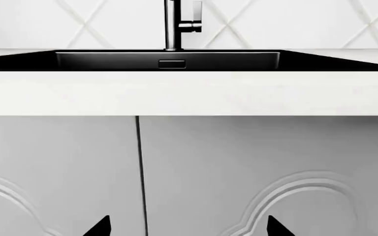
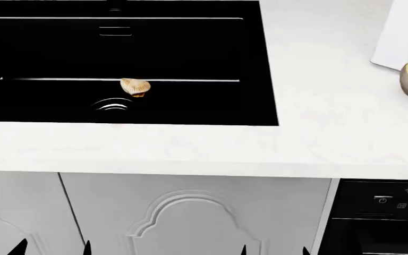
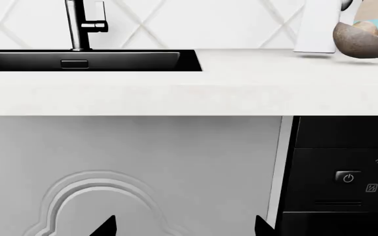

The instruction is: Turn on the sink faucet.

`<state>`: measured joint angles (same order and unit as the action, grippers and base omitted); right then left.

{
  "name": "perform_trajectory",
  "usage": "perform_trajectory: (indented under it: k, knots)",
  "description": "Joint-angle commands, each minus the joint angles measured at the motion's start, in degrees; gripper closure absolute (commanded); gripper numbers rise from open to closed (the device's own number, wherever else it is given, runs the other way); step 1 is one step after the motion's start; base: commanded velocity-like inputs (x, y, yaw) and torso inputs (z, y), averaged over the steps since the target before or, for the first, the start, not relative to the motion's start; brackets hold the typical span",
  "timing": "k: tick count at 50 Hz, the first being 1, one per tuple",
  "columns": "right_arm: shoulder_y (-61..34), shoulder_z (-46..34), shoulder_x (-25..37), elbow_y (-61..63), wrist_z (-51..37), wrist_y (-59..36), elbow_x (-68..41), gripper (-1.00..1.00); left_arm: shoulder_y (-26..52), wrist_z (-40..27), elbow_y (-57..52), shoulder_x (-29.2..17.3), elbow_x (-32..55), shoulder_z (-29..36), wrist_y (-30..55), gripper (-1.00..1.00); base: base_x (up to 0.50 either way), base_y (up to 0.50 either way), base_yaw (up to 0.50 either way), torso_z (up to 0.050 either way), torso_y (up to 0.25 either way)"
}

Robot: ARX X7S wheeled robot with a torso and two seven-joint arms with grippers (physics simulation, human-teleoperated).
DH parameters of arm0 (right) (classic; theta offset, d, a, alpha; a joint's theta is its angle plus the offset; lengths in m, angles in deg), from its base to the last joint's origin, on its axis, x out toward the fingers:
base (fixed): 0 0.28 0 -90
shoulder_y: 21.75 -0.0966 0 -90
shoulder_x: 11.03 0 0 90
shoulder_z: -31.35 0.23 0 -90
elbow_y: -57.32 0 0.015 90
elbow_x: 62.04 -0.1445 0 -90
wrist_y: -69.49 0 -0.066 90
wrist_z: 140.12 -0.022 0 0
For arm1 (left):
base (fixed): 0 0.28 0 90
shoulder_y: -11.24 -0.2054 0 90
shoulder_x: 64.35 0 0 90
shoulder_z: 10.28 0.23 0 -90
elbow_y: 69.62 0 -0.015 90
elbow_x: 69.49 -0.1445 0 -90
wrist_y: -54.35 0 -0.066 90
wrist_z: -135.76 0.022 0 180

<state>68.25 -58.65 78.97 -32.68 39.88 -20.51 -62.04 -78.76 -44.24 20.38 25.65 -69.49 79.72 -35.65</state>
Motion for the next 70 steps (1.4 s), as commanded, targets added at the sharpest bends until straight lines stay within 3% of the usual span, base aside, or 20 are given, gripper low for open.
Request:
perform_trajectory:
  k: [1, 22, 61, 70]
  knots:
    - [0.09, -1.30, 0.98, -0.27, -0.87, 0.34, -0.74, -1.00, 0.34, -1.25, 0.30, -0.83, 0.85, 1.09, 0.01, -1.00, 0.00, 0.00, 0.00, 0.000, 0.000]
    - [-0.26, -4.57, 3.79, -0.33, -3.33, -1.05, -3.97, -1.00, -0.29, -4.15, 0.03, -3.96, 3.61, 3.86, -0.09, -1.00, 0.00, 0.00, 0.00, 0.000, 0.000]
    - [-0.46, -6.97, 6.15, -0.46, -7.01, -0.61, -6.34, -1.00, 0.81, -7.28, 1.17, -6.09, 5.33, 7.22, -0.13, -1.00, 0.01, 0.44, 0.00, 0.000, 0.000]
    - [-0.44, -7.65, 6.61, -0.25, -7.54, -0.64, -6.66, -1.00, 1.29, -7.81, 1.37, -6.23, 6.01, 7.90, 0.52, -1.00, 0.02, 0.13, 0.00, 0.000, 0.000]
